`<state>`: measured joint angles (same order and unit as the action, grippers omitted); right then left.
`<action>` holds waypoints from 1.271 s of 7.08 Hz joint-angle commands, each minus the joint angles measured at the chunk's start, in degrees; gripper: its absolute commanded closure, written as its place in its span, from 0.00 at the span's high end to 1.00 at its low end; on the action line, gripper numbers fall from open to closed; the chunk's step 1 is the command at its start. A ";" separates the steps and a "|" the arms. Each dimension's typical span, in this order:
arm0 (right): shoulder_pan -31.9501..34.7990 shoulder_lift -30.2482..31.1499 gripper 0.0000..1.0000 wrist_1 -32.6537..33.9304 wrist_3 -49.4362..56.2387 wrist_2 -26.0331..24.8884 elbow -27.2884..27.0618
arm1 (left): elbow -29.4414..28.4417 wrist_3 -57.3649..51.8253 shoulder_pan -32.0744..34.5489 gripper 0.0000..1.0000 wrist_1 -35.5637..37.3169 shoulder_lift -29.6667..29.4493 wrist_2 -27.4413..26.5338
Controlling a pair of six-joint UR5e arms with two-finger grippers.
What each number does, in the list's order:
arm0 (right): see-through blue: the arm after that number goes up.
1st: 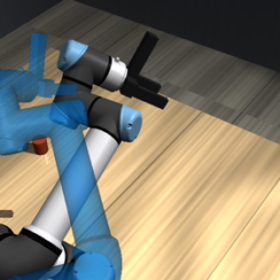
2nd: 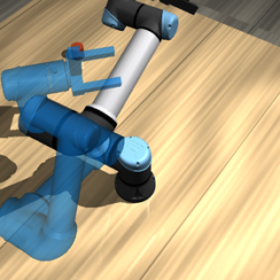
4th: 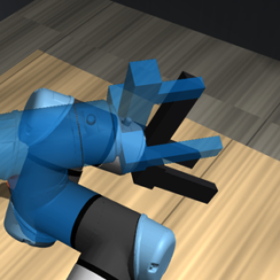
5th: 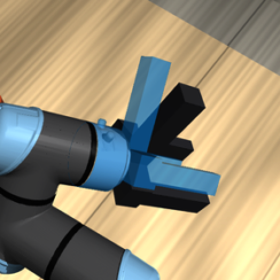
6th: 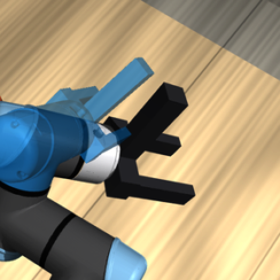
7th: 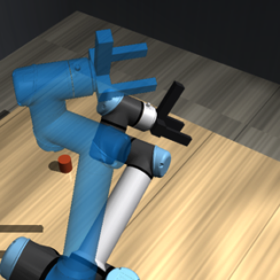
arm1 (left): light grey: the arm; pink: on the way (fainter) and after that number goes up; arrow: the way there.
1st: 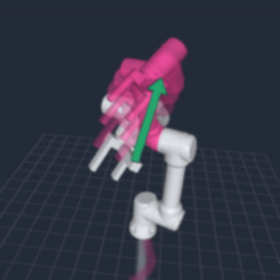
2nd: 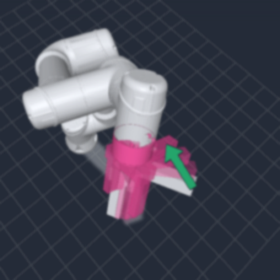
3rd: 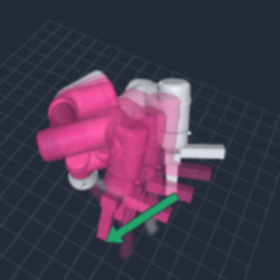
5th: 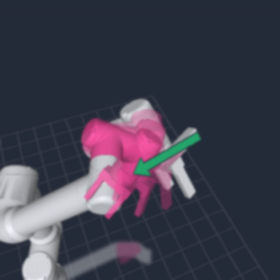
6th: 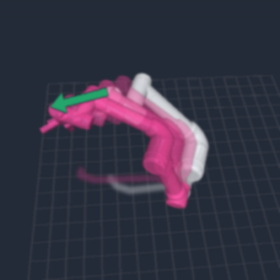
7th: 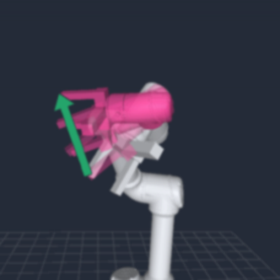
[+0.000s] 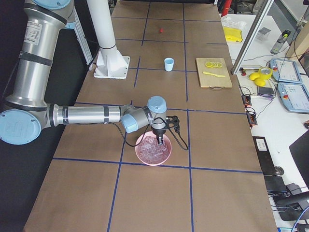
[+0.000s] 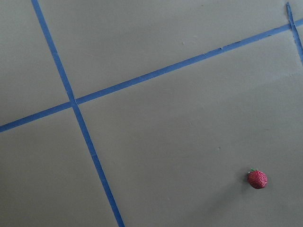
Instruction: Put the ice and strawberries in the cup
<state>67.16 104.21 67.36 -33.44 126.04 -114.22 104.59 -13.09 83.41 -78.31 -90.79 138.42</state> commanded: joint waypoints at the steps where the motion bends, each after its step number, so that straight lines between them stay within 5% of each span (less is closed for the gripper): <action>1: -6.22 -9.75 0.00 0.57 -22.42 2.09 -2.76 | -0.18 0.00 -0.09 1.00 0.00 0.00 -0.08; 3: -15.26 -21.79 0.00 0.57 -44.58 1.23 -2.50 | -0.53 -0.09 0.00 1.00 0.00 0.00 0.01; 5: -26.06 -34.96 0.00 1.79 -57.55 -5.24 2.13 | -0.88 -0.09 -0.09 1.00 0.00 -0.35 0.01; 7: -34.27 -49.21 0.00 6.89 -63.75 -16.06 11.17 | -0.88 -0.01 -0.09 1.00 0.00 -0.44 -0.08; 9: -36.05 -57.15 0.00 6.64 -64.64 -17.92 21.02 | -0.88 0.00 -0.09 1.00 0.00 -0.44 -0.08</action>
<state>32.28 52.09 73.88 -97.41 109.91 -98.88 103.73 -13.10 83.32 -78.31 -91.22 138.34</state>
